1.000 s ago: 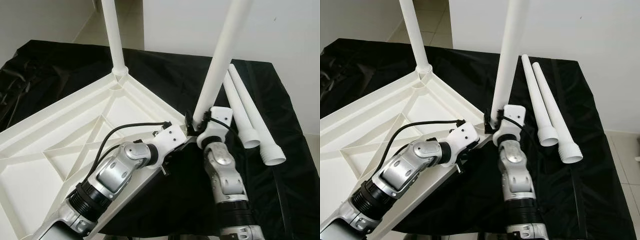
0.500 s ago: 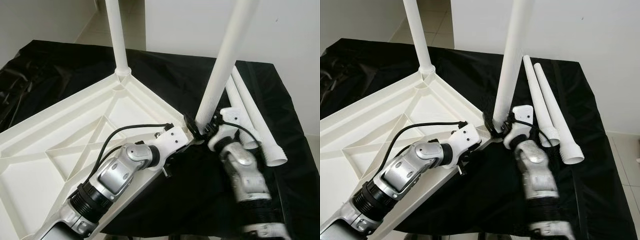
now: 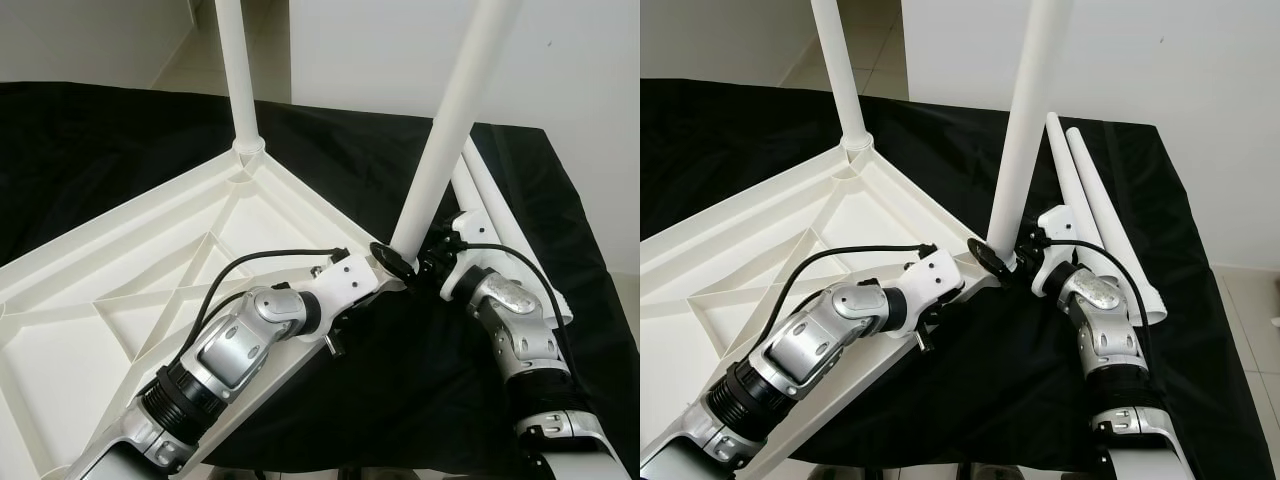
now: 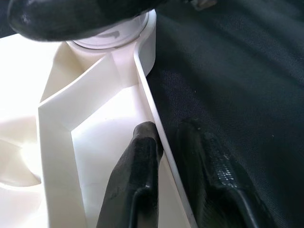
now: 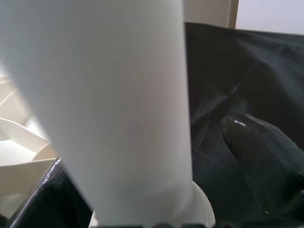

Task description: Building children table

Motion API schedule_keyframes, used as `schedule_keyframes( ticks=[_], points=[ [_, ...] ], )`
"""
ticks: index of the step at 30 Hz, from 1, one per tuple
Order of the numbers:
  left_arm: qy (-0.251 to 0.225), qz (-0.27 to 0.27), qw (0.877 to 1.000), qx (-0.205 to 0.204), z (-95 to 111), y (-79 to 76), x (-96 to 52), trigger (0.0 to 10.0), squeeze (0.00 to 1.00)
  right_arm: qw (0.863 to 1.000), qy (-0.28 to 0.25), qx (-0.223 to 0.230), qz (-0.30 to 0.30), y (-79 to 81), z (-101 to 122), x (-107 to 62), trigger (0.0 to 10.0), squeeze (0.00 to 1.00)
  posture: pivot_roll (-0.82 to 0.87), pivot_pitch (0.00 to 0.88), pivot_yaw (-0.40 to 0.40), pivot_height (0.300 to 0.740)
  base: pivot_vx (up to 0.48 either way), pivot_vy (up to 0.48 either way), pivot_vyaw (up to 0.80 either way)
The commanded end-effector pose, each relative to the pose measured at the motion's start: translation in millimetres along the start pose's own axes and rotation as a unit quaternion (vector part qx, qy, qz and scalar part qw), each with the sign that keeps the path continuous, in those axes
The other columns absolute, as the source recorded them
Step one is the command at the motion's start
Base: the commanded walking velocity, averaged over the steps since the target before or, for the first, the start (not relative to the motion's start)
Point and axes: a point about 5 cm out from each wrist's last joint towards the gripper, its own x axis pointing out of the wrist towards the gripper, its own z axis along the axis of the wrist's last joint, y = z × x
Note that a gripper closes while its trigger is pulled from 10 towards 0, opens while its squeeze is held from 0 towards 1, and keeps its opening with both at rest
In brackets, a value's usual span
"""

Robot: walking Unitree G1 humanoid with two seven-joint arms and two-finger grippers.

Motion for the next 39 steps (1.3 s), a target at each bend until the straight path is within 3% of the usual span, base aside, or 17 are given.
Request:
schedule_keyframes(
  ticks=[1,4,5,7,8,18,19,21,22,30,35,39],
  points=[
    [0.023,-0.039,0.999,-0.019,-12.4,-10.7,4.5,10.0,0.00,1.000,-0.003,0.000,0.004,-2.7,-0.1,-0.5,10.0,0.00,-0.02,0.078,-0.011,0.740,0.000,0.000,0.00],
    [0.023,-0.038,0.999,-0.020,-12.4,-10.9,4.3,10.0,0.00,1.000,-0.005,0.000,0.018,-4.8,-0.1,1.8,10.0,0.00,-0.01,0.081,-0.013,0.740,0.000,0.000,0.00],
    [0.024,-0.037,0.999,-0.021,-12.6,-11.1,4.1,10.0,0.00,0.999,0.002,0.014,0.030,-5.3,-1.8,2.3,4.3,0.00,-0.01,0.082,-0.013,0.740,0.000,0.000,0.00],
    [0.024,-0.037,0.999,-0.021,-12.9,-11.3,4.0,10.0,0.00,0.999,0.008,0.028,0.038,-6.3,-4.1,2.4,4.3,0.00,-0.01,0.082,-0.013,0.740,0.000,0.000,0.00],
    [0.024,-0.037,0.999,-0.021,-13.0,-11.5,4.0,10.0,0.00,0.999,0.007,0.029,0.043,-6.3,-4.0,1.9,0.0,0.00,-0.01,0.084,-0.014,0.740,0.000,0.000,0.00],
    [0.023,-0.038,0.999,-0.023,-12.8,-12.9,4.3,10.0,0.00,0.998,0.011,0.030,0.051,-4.5,-7.7,-2.8,0.0,0.00,-0.02,0.089,-0.013,0.740,0.000,0.000,0.00],
    [0.023,-0.039,0.999,-0.023,-12.6,-13.2,4.5,10.0,0.00,0.999,0.014,0.028,0.038,-5.9,-8.1,-4.5,5.7,0.00,-0.02,0.091,-0.013,0.740,0.000,0.000,0.00],
    [0.022,-0.040,0.999,-0.023,-12.5,-13.4,4.6,10.0,0.00,0.999,0.015,0.026,0.030,-6.7,-8.1,-5.2,5.7,0.00,-0.02,0.091,-0.013,0.740,0.000,0.000,0.00],
    [0.022,-0.040,0.999,-0.023,-12.4,-13.6,4.8,10.0,0.00,0.999,0.016,0.025,0.016,-8.0,-7.8,-5.4,10.0,0.00,-0.02,0.093,-0.013,0.740,0.000,0.000,0.00],
    [0.021,-0.044,0.999,-0.025,-11.8,-15.3,6.0,10.0,0.00,0.999,0.018,0.018,-0.043,-8.9,-6.8,-5.1,10.0,0.00,-0.03,0.096,-0.010,0.740,0.000,0.000,0.00],
    [0.022,-0.044,0.998,-0.025,-11.9,-14.8,6.2,10.0,0.00,0.992,0.033,0.014,-0.125,-10.9,-9.9,-1.6,10.0,0.00,-0.03,0.099,-0.012,0.740,0.000,0.000,0.00],
    [0.022,-0.045,0.998,-0.030,-12.4,-15.8,5.5,10.0,0.00,0.985,0.036,0.020,-0.167,0.8,-10.7,3.6,10.0,0.00,-0.03,0.099,-0.013,0.740,0.000,0.000,0.00]
  ],
)
